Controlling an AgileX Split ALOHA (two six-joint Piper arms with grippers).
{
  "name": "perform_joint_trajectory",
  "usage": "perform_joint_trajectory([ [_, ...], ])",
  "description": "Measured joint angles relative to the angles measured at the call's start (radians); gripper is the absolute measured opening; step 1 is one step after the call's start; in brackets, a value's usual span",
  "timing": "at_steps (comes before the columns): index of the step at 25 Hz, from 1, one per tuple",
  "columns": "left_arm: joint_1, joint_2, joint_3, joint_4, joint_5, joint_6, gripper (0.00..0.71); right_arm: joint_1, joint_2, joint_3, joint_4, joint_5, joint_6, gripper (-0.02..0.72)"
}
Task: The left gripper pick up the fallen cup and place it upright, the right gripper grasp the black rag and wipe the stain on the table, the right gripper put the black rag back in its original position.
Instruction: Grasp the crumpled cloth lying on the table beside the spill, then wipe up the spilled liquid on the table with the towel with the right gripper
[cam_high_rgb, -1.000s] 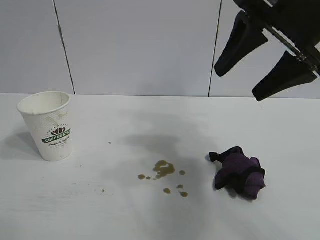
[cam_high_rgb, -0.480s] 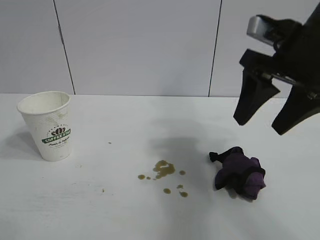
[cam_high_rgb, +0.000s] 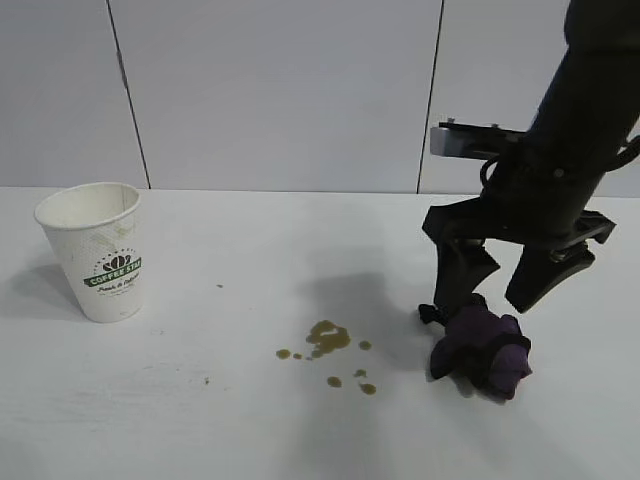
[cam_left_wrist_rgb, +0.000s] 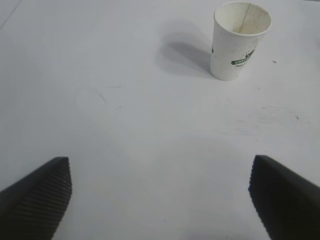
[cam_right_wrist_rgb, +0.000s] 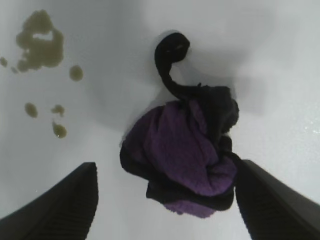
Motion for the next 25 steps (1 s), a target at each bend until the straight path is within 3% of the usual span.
perform_joint_trajectory([
  [6, 0.0, 0.0, 0.0, 0.0, 0.0, 0.0, 0.694, 0.0, 0.084, 0.0, -0.018, -0.027, 0.039, 0.521],
  [8, 0.0, 0.0, 0.0, 0.0, 0.0, 0.0, 0.694, 0.001, 0.105, 0.0, -0.015, -0.028, 0.045, 0.478],
  [11, 0.0, 0.0, 0.0, 0.0, 0.0, 0.0, 0.694, 0.001, 0.113, 0.0, -0.016, -0.048, 0.057, 0.209],
  [13, 0.0, 0.0, 0.0, 0.0, 0.0, 0.0, 0.694, 0.001, 0.111, 0.0, -0.015, -0.054, 0.062, 0.103],
  [18, 0.0, 0.005, 0.0, 0.0, -0.001, 0.0, 0.694, 0.001, 0.065, -0.048, 0.016, -0.004, 0.063, 0.104],
  [21, 0.0, 0.005, 0.0, 0.0, -0.001, 0.0, 0.694, 0.006, 0.016, -0.106, 0.064, 0.037, 0.062, 0.104],
  [25, 0.0, 0.005, 0.0, 0.0, -0.001, 0.0, 0.694, 0.082, -0.012, -0.162, 0.096, 0.054, 0.061, 0.104],
])
